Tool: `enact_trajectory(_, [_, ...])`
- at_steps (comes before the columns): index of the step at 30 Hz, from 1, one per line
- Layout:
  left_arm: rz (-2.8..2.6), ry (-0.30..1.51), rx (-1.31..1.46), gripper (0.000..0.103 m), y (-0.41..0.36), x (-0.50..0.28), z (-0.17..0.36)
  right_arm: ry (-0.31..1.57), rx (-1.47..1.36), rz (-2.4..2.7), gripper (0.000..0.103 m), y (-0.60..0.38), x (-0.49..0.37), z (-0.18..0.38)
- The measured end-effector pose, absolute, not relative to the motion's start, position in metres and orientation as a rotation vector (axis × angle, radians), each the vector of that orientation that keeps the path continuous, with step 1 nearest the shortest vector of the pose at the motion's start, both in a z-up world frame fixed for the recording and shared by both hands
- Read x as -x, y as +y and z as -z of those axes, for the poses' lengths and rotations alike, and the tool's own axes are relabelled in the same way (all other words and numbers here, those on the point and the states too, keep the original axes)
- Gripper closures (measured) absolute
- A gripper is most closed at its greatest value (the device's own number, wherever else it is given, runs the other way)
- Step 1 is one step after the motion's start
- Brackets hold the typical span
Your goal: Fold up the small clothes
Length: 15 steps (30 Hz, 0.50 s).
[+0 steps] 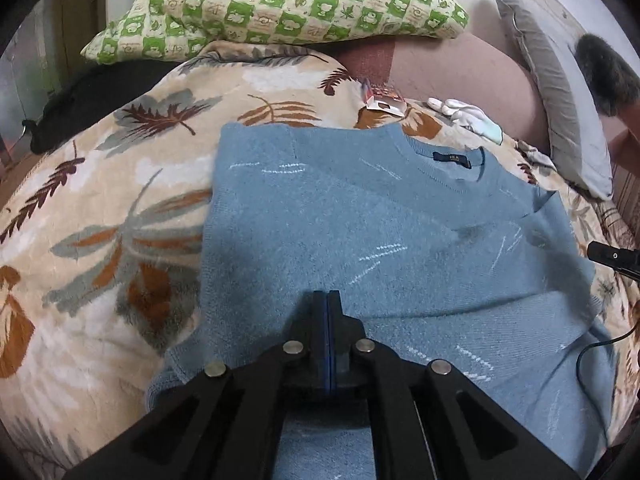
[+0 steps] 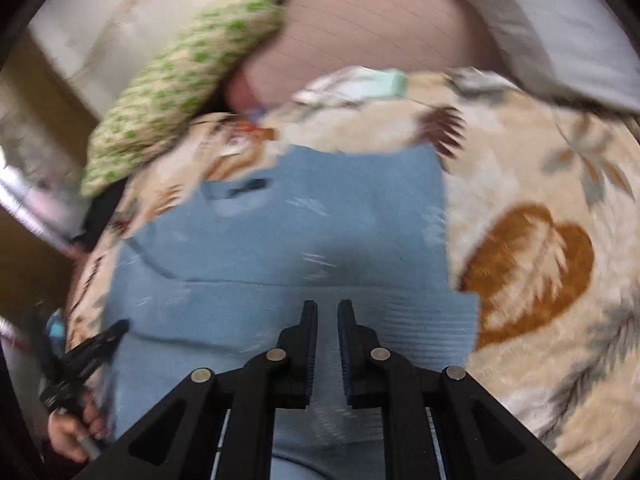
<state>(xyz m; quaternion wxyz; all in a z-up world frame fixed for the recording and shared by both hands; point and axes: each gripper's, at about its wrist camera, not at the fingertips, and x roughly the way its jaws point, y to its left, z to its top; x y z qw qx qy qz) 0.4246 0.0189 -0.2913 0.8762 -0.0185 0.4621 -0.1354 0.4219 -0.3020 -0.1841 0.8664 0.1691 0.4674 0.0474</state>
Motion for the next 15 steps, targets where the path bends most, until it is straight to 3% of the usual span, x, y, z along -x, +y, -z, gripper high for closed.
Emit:
enact_trajectory(1, [0.287, 0.967, 0.061, 0.102, 0.023, -0.425, 0.292, 0.979, -0.331, -0.145, 0.089, -0.293, -0.426, 0.179])
enact_trajectory(3, [0.296, 0.969, 0.107, 0.101, 0.029, -0.426, 0.290, 0.988, -0.300, -0.250, 0.077, -0.270, -0.436, 0.173])
enact_trajectory(5, [0.299, 0.959, 0.152, 0.101, 0.035, -0.425, 0.288, 1.000, -0.297, -0.338, 0.027, -0.245, -0.448, 0.175])
enact_trajectory(6, [0.301, 0.952, 0.165, 0.101, 0.036, -0.425, 0.287, 0.995, -0.308, -0.384, 0.021, -0.233, -0.453, 0.175])
enact_trajectory(10, [0.296, 0.945, 0.178, 0.101, 0.042, -0.424, 0.286, 0.972, -0.271, -0.450, 0.021, -0.196, -0.464, 0.173])
enact_trajectory(15, [0.313, 0.935, 0.168, 0.101, 0.042, -0.422, 0.282, 1.088, -0.080, -0.482, 0.022, -0.154, -0.492, 0.187])
